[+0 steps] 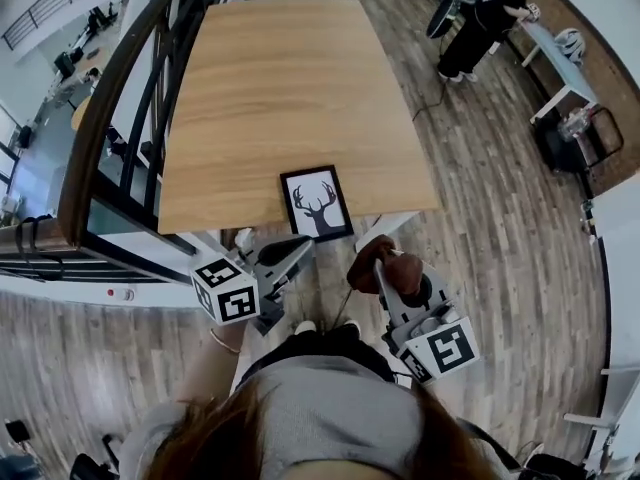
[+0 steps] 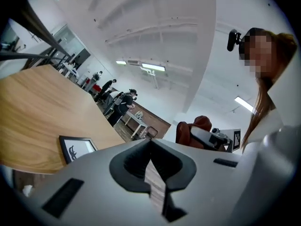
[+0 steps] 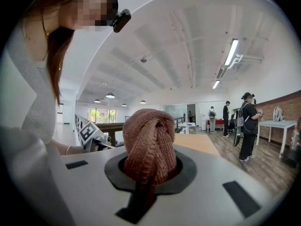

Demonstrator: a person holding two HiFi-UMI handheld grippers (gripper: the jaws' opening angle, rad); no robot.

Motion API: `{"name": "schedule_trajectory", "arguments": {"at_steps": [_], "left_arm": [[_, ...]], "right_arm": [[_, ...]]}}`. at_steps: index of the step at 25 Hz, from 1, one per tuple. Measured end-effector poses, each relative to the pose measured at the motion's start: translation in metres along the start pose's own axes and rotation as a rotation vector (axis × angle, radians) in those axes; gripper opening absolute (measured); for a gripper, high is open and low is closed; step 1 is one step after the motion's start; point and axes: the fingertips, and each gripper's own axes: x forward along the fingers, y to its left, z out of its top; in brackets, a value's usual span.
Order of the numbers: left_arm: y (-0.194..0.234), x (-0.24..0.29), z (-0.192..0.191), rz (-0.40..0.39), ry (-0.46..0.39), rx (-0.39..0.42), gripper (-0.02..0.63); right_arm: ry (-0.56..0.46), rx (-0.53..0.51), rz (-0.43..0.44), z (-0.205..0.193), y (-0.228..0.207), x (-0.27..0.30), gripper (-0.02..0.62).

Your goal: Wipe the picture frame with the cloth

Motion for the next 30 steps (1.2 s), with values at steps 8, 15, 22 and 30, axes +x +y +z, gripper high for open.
{"name": "schedule_trajectory", "arguments": {"at_steps": [8, 15, 22, 30], "left_arm": [[-0.012, -0.01, 0.008, 0.188, -0.018, 0.01, 0.009], [-0.043, -0.006, 0.02, 0.153, -0.133, -0.003, 0.01], [-0.096, -0.001, -0.004, 0.238, -0.143, 0.084, 0.01], [-0.168, -0.008, -0.061, 0.321, -0.196, 0.055, 0.011]], "right_arm": [[-0.017, 0.025, 0.039, 0.01, 0.013, 0.004, 0.046], [-0.084, 0.041, 0.094, 0.025, 0.016, -0.009, 0.046], [-0.103, 0.062, 0.13, 0.025, 0.028, -0.063, 0.046], [-0.085, 0.089, 0.151, 0.001, 0.051, -0.152, 0.046]]}}
